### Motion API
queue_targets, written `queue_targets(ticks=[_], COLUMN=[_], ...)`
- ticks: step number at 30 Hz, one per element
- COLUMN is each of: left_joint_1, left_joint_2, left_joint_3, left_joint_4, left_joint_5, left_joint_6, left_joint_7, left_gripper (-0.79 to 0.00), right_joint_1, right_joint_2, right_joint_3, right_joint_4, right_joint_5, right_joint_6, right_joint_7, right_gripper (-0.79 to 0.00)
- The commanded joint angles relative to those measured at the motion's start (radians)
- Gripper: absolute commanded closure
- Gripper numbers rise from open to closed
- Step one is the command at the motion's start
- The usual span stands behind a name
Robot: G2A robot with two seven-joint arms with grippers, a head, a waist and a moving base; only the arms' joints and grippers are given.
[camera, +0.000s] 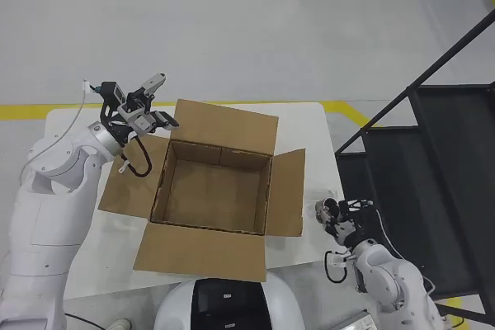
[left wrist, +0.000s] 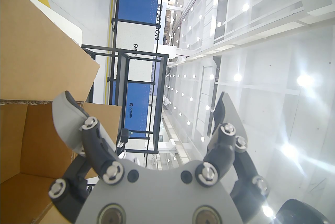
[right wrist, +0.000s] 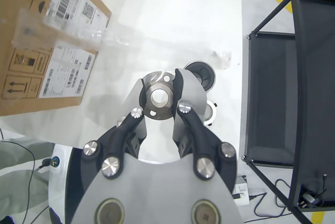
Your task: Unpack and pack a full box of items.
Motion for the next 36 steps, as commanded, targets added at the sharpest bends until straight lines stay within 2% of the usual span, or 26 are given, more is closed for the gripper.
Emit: queue_targets(ticks=[1,7,17,29,30,31,32,33,36], left_joint_1=[0.000,0.000,0.000,0.000,0.000,0.000,0.000,0.000,0.000], left_joint_2=[0.000,0.000,0.000,0.000,0.000,0.000,0.000,0.000,0.000], left_joint_3=[0.000,0.000,0.000,0.000,0.000,0.000,0.000,0.000,0.000], left_joint_4=[0.000,0.000,0.000,0.000,0.000,0.000,0.000,0.000,0.000], left_joint_5=[0.000,0.000,0.000,0.000,0.000,0.000,0.000,0.000,0.000], left_joint_6=[0.000,0.000,0.000,0.000,0.000,0.000,0.000,0.000,0.000], left_joint_7=[0.000,0.000,0.000,0.000,0.000,0.000,0.000,0.000,0.000], left_gripper=[-0.785,-0.785,-0.785,-0.785,-0.785,-0.785,-0.785,-0.785,-0.785], right_joint_1=[-0.004,0.014,0.089,0.229,0.236,0.243,0.250,0.258,0.273], right_joint_2=[0.003,0.005,0.014,0.017,0.017,0.018,0.018,0.018,0.018], right_joint_3=[-0.021,-0.072,-0.140,-0.191,-0.195,-0.197,-0.200,-0.204,-0.209], right_joint_4=[0.019,0.069,0.177,0.396,0.406,0.419,0.435,0.452,0.485], right_joint_5=[-0.087,-0.167,-0.278,-0.272,-0.275,-0.280,-0.290,-0.295,-0.278], right_joint_6=[-0.007,0.005,-0.032,-0.020,-0.018,-0.011,-0.003,0.001,0.004], right_joint_7=[-0.023,-0.078,-0.071,-0.109,-0.114,-0.118,-0.126,-0.135,-0.155], right_gripper=[0.000,0.000,0.000,0.000,-0.018,-0.243,-0.588,-0.785,-0.785])
